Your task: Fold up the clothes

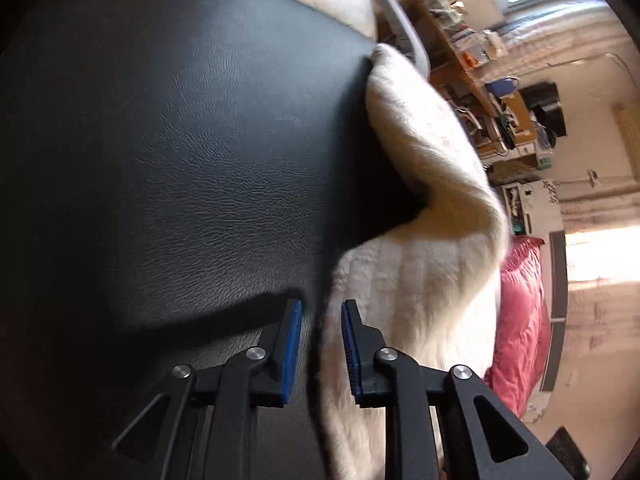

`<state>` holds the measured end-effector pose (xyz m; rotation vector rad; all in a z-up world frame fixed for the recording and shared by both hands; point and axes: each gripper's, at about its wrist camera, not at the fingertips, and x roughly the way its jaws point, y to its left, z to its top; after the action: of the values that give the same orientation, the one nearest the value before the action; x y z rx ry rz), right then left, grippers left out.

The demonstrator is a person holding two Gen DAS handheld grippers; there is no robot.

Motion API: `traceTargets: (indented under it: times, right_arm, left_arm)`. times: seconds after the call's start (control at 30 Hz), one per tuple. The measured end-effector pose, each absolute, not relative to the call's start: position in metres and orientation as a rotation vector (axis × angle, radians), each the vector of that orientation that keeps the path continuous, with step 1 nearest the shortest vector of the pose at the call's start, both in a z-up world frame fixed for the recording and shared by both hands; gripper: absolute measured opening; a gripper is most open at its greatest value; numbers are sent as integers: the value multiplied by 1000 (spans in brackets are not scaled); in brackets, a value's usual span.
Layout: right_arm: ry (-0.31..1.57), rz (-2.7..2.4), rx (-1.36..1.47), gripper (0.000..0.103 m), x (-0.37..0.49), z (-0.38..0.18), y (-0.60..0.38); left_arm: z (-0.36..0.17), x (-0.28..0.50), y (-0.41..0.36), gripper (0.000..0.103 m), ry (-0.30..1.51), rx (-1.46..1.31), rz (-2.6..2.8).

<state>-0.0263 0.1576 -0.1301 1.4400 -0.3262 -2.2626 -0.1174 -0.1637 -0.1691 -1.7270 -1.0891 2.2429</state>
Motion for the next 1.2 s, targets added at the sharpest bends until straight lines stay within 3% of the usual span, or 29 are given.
traceTargets:
  times: [0.13,0.2,0.23,0.27,0.37,0.4,0.53,0.7,0.97,1.1,1.2]
  right_arm:
    - [-345,-2283,1463,22,-33,-136,162]
    - [-352,-2291,1472,22,-39,-138,164]
    - [-352,-2306,1475,22,-42,-139,165]
    - [-351,-2321,1477,22,-45,-140,166]
    - [-327,-2384,1480,22,-53,-140,171]
    - [-308,-2412,1478,22,-53,-140,175]
    - [-228,-2534,1474,22,-60,-134,192]
    - [-209,-2583,1590,22,-77,-143,210]
    - [-156,-2457,1616,22,-61,-158,181]
    - [-126,-2393,1605,22,-51,-163,164]
    - [-108,-2347,1595,22,-44,-167,152]
  left_arm:
    - [-181,-131,-161,33,-1233,-1685,2149]
    - [-184,-136,-159,51,-1300,-1650,2095]
    - [-185,-138,-157,51,-1333,-1627,2079]
    - [-186,-140,-155,49,-1363,-1605,2054]
    - [-187,-146,-142,13,-1306,-1618,2055]
    - [-186,-146,-137,8,-1272,-1622,2072]
    - [-166,-143,-142,5,-1256,-1557,2172]
    - [-103,-131,-179,5,-1303,-1306,2358]
    - [-14,-93,-210,5,-1080,-1095,2634]
    - [-16,-65,-220,5,-867,-1218,2745]
    - [-47,-34,-234,5,-917,-1339,2668]
